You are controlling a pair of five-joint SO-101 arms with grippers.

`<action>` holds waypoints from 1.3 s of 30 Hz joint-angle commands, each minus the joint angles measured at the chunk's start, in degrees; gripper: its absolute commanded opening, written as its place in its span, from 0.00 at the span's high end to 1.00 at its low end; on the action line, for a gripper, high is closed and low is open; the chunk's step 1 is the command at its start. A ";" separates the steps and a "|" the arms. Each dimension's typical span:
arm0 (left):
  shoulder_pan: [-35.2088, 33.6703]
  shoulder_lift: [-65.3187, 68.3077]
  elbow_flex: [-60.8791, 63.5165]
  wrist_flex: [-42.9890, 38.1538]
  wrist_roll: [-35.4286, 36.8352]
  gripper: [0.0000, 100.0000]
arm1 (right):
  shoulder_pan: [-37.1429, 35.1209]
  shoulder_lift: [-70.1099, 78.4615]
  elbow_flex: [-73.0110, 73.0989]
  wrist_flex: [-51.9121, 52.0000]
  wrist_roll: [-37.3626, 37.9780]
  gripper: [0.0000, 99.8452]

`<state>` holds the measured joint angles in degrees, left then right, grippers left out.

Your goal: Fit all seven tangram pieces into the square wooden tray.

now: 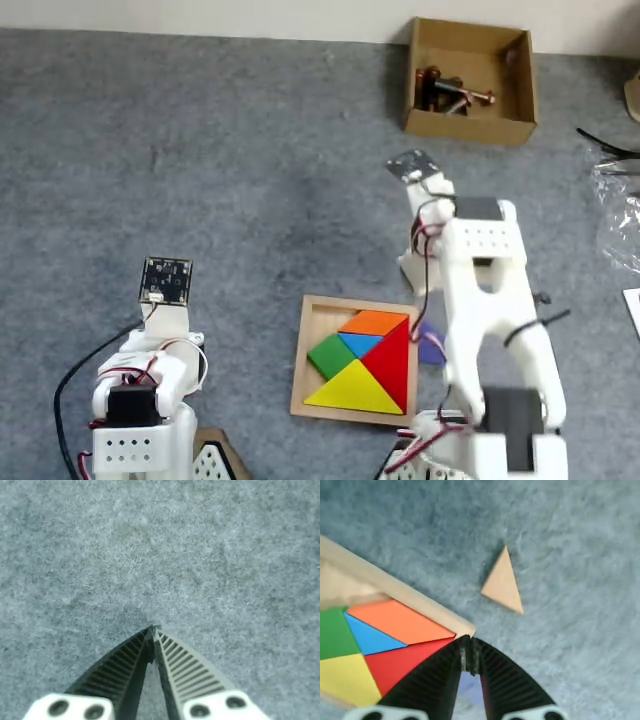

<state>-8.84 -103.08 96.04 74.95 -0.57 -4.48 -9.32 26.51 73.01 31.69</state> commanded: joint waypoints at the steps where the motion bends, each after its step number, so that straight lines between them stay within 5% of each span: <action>1: -0.57 0.13 1.19 0.26 0.26 0.99 | 0.31 4.44 -5.85 0.66 3.78 0.99; 39: -0.57 0.13 1.19 0.26 0.26 0.99 | 0.31 9.36 -11.12 0.13 22.59 0.81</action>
<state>-8.84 -103.08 96.04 74.95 -0.57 -4.57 0.26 18.42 73.19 52.09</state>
